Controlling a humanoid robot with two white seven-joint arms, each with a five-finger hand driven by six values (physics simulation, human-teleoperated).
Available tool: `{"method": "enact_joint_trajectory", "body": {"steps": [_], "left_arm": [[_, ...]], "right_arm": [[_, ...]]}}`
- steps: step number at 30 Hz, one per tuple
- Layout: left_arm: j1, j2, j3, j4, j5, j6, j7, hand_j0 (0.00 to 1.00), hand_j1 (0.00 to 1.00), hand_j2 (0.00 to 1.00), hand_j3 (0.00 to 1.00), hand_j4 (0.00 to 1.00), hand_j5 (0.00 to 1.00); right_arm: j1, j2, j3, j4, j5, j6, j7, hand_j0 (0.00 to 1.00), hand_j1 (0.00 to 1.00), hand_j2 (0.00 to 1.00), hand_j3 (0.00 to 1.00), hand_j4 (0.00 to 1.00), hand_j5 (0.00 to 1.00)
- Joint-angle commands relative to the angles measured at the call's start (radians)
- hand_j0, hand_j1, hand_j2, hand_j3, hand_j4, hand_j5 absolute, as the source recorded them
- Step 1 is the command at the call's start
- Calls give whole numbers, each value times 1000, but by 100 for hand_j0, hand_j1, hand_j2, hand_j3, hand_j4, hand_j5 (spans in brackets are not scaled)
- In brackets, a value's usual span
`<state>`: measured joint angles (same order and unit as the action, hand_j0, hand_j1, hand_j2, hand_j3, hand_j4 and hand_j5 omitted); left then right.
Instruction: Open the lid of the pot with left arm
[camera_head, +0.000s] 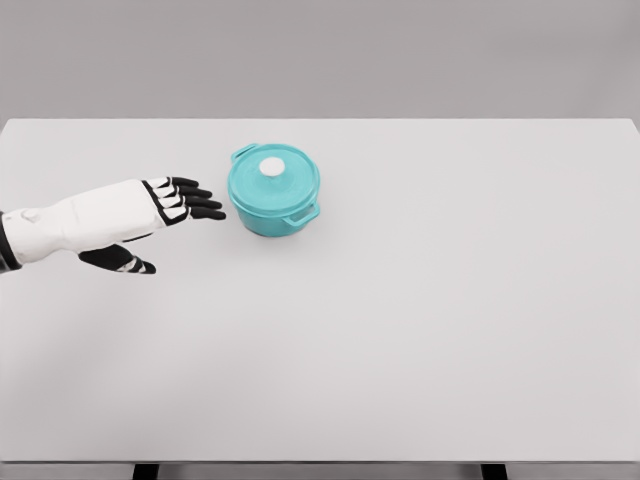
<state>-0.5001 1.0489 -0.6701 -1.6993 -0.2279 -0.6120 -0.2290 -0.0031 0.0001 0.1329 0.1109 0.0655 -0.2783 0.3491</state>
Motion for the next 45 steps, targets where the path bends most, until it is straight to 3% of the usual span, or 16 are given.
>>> {"method": "enact_joint_trajectory", "body": {"steps": [1,3,6,9,11,14,18,21,22,24,27,31,38,40,45], "left_arm": [[0,2,-2,0,10,1,0,100,100,100,100,100,100],[-46,-3,-14,9,10,1,0,100,100,100,100,100,100],[-255,-82,-155,93,19,1,0,100,100,100,100,100,100],[-360,-159,-270,142,58,1,0,100,100,100,100,100,100],[-437,-221,-347,220,90,1,0,100,100,100,100,100,100],[-517,-280,-433,280,124,1,0,100,100,100,100,100,100],[-557,-349,-497,391,133,1,-6,100,100,100,100,100,100],[-638,-357,-513,412,145,1,-134,100,100,100,100,100,100],[-655,-357,-514,412,170,1,-141,100,100,100,100,100,100],[-664,-375,-529,441,164,1,-162,100,100,100,100,100,100],[-698,-415,-533,464,160,1,-263,100,100,100,100,100,100],[-704,-486,-533,566,159,1,-279,100,100,100,100,100,100],[-707,-491,-529,581,159,1,-279,100,100,100,100,100,100],[-716,-526,-528,658,141,1,-279,100,100,100,100,100,100],[-716,-579,-528,747,101,1,-280,100,100,100,100,100,100]], "right_arm": [[0,0,5,1,0,1,4,100,100,100,100,100,100],[3,0,-1,1,0,1,1,100,100,100,100,100,100],[3,0,-1,1,0,1,1,100,100,100,100,100,100],[5,0,-1,1,0,1,1,100,100,100,100,100,100],[5,0,-1,1,0,1,1,100,100,100,100,100,100],[3,0,-1,1,0,1,1,100,100,100,100,100,100],[3,0,-1,1,-1,1,1,100,100,100,100,100,100],[5,0,-1,1,-1,-1,1,100,100,100,100,100,100],[5,0,-1,1,0,1,1,100,100,100,100,100,100],[5,0,-1,1,0,1,1,100,100,100,100,100,100],[5,0,-1,1,0,1,1,100,100,100,100,100,100],[5,0,-1,1,0,1,1,100,100,100,100,100,100],[5,0,-2,1,0,1,1,100,100,100,100,100,100],[5,0,-1,1,0,1,1,100,100,100,100,100,100],[5,0,-1,1,0,1,1,100,100,100,100,100,100]]}}
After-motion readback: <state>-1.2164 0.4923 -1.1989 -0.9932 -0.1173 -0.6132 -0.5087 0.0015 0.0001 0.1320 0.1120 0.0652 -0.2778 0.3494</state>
